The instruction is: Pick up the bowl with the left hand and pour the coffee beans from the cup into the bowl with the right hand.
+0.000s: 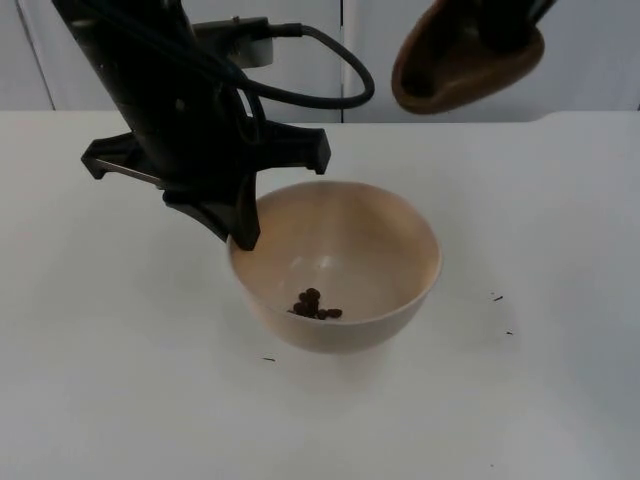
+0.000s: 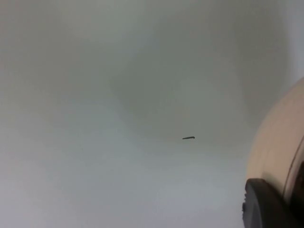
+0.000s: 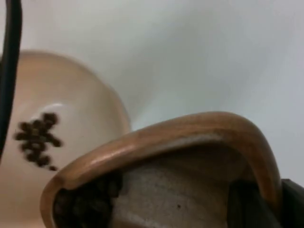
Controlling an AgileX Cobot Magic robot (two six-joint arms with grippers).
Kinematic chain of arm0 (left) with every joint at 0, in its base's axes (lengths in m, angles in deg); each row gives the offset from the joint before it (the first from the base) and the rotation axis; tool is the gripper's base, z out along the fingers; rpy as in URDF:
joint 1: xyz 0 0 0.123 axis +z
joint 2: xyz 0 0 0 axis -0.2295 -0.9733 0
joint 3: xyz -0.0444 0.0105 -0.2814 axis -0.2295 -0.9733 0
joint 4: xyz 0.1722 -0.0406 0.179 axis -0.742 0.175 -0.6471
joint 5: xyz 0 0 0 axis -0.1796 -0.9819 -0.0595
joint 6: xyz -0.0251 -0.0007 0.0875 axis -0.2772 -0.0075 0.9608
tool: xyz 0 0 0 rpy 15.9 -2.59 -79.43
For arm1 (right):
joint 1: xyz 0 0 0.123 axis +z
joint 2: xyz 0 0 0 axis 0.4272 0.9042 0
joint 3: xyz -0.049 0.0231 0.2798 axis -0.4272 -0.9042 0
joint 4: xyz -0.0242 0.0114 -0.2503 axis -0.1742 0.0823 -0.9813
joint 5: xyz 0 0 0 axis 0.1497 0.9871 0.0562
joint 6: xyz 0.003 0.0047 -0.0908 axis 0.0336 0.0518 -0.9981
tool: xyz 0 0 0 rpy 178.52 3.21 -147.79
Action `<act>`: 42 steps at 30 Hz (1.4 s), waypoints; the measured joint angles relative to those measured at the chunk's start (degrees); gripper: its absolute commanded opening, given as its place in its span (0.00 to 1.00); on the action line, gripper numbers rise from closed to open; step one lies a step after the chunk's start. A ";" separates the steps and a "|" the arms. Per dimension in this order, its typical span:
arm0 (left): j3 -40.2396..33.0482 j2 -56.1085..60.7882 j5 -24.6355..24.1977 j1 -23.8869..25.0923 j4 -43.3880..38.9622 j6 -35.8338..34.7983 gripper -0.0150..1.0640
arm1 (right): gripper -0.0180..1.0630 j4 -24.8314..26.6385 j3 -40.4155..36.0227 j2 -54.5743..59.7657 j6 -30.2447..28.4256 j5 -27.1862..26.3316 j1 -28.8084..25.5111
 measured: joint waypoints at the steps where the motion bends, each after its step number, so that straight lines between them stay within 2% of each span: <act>1: 0.00 0.00 0.00 0.00 0.00 0.00 0.01 | 0.02 3.14 0.00 0.00 -0.61 -0.10 -1.45; 3: 0.00 0.00 0.00 0.00 0.00 0.00 0.01 | 0.02 6.20 0.00 0.00 -1.38 -0.10 -3.50; 7: 0.00 0.00 0.00 0.00 0.00 0.00 0.01 | 0.02 6.93 0.00 0.00 -1.60 0.13 -5.19; 13: 0.00 0.00 0.00 0.00 0.00 0.00 0.01 | 0.02 5.86 0.00 0.00 -1.17 0.21 -5.32; 20: 0.00 0.00 0.00 0.00 0.00 0.00 0.01 | 0.02 0.70 0.00 0.00 1.85 0.21 -5.42; 24: 0.00 -0.13 0.22 0.00 -0.36 0.00 0.01 | 0.02 0.46 -1.25 0.00 2.48 -0.48 -6.61; 34: 0.00 -2.50 3.32 0.00 -2.76 0.11 0.01 | 0.02 0.82 -11.12 0.00 4.13 -6.78 -11.61; 42: -0.74 -5.28 7.99 0.00 -5.44 0.89 0.01 | 0.02 2.81 -21.93 0.00 5.05 -15.77 -14.70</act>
